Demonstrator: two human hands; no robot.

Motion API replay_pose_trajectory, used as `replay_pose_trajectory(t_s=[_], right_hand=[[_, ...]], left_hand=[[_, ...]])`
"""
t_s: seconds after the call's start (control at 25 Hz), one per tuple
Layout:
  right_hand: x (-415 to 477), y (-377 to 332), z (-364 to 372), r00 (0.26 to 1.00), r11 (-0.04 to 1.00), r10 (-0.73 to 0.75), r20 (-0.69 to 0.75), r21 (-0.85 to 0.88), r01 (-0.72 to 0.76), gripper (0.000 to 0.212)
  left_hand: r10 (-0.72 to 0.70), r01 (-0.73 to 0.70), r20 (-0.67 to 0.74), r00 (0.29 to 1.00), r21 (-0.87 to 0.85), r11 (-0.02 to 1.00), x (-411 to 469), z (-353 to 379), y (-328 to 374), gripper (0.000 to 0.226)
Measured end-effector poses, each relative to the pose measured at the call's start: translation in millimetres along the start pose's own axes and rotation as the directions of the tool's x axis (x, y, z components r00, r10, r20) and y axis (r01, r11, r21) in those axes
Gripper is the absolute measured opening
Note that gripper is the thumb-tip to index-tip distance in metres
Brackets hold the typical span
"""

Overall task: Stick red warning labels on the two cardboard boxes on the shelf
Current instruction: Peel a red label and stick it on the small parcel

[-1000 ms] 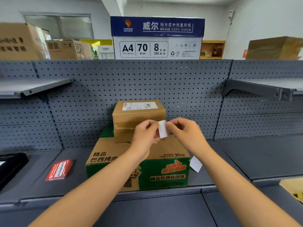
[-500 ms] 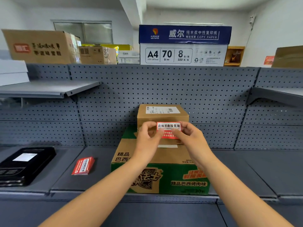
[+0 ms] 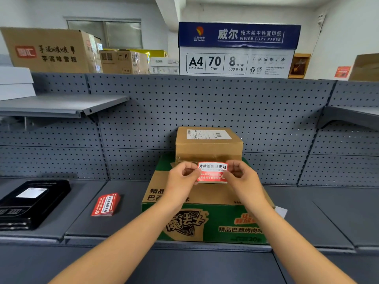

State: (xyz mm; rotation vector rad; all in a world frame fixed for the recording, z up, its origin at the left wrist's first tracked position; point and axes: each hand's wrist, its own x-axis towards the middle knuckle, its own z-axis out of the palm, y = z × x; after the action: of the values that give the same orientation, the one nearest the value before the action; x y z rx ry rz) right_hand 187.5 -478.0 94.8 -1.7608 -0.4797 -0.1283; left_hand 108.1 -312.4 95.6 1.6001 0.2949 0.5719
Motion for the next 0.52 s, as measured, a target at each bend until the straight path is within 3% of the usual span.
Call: replay_pose_trajectory(t_s=[0.52], right_hand=[[26.2,9.5,9.1,0.991,0.972,-0.118,-0.071,-0.213,0.100,0.030]], left_hand=[[0.143,-0.104,-0.089,0.986,0.348,0.932,30.8,5.4,-7.0,0.007]])
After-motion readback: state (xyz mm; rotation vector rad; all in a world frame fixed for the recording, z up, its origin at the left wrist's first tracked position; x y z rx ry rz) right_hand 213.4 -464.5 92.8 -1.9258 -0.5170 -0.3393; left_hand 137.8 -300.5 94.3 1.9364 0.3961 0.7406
